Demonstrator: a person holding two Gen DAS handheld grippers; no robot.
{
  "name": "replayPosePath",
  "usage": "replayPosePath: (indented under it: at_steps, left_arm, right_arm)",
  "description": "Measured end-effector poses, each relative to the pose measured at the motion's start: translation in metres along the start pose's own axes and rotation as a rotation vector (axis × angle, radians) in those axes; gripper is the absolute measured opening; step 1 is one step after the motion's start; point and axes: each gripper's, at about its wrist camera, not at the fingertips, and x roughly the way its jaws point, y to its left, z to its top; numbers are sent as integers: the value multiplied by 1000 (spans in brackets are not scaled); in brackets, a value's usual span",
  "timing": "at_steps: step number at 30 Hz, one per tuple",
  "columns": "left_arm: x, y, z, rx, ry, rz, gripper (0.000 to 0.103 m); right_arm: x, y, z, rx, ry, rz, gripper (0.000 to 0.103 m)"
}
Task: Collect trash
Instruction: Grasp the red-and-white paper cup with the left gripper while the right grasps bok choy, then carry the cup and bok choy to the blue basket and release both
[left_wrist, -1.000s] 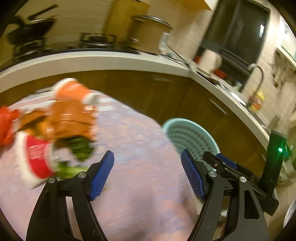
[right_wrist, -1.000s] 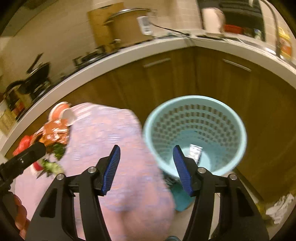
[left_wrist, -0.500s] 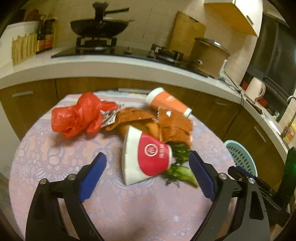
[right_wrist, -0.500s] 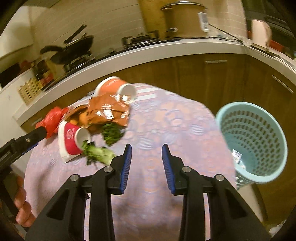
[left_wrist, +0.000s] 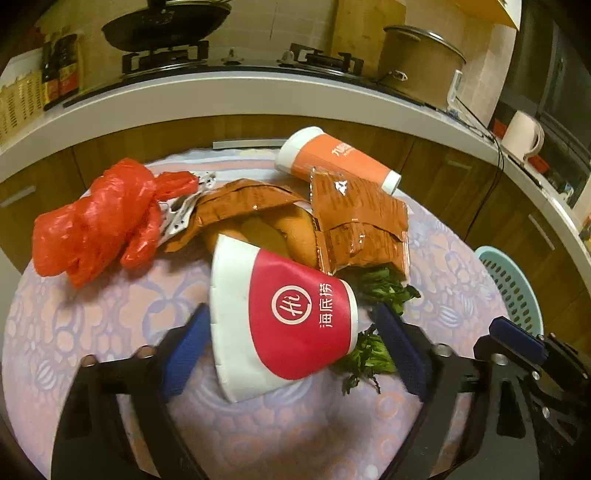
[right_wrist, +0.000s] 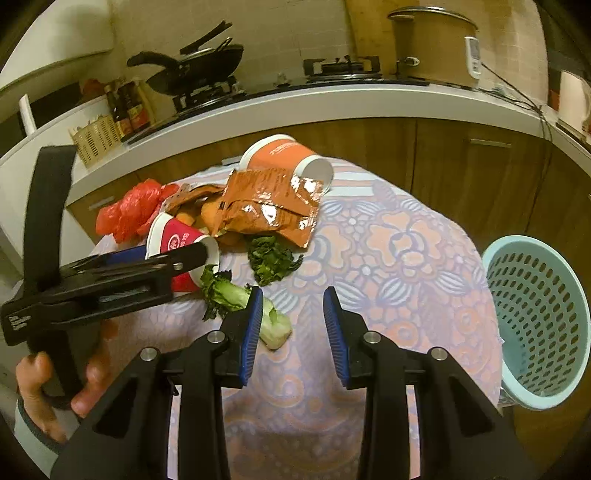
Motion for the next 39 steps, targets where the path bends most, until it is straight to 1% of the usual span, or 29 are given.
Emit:
replayPosePath:
  at_steps: [1, 3, 5, 6, 7, 11, 13, 15, 21, 24, 26, 27, 30, 33, 34, 36, 39]
  left_arm:
    - [1, 0, -1, 4, 0, 12, 72]
    - [-1, 2, -1, 6, -8, 4, 72]
    - [-7, 8, -3, -13, -23, -8, 72]
    - [-13, 12, -4, -26, -35, -15, 72]
    - [-16, 15, -4, -34, -40, -16, 72]
    - [-34, 30, -6, -76, -72, -30, 72]
    - [-38, 36, -7, -89, -80, -34, 72]
    - [-40, 40, -8, -98, -82, -37, 72]
    - [-42, 43, -10, -108, -82, -59, 72]
    - [-42, 41, -10, -104, -80, -61, 72]
    - [-42, 40, -10, -103, -79, -62, 72]
    - [-43, 39, -11, -102, -80, -62, 72]
    - [-46, 38, -11, -102, -83, -63, 72]
    - [-52, 37, -13, -105, -90, -67, 72]
    - [-54, 37, -13, -106, -93, -69, 72]
    - [-57, 36, -13, -107, -97, -71, 72]
    - [-62, 34, -13, -104, -102, -80, 72]
  right_arm:
    - [2, 2, 0, -7, 10, 13, 31]
    - [5, 3, 1, -12, 24, 40, 32]
    - [9, 5, 2, -19, 36, 63, 44]
    - [12, 6, 2, -23, 39, 69, 53]
    - [15, 7, 3, -33, 44, 72, 54]
    - [34, 13, 6, -65, 92, 93, 54]
    - [43, 19, 7, -104, 114, 103, 56]
    - [50, 26, 7, -146, 125, 85, 58]
    - [66, 36, 4, -203, 175, 77, 58]
    - [64, 46, -1, -258, 170, 71, 58]
    - [61, 54, -5, -289, 162, 47, 52]
    - [60, 56, -7, -299, 165, 44, 38]
    - [54, 59, -10, -306, 151, 33, 33]
    - [46, 56, -14, -279, 134, 39, 28]
    - [42, 52, -15, -259, 132, 46, 19]
    - [36, 46, -15, -214, 133, 73, 18]
    - [26, 39, -15, -200, 106, 57, 18]
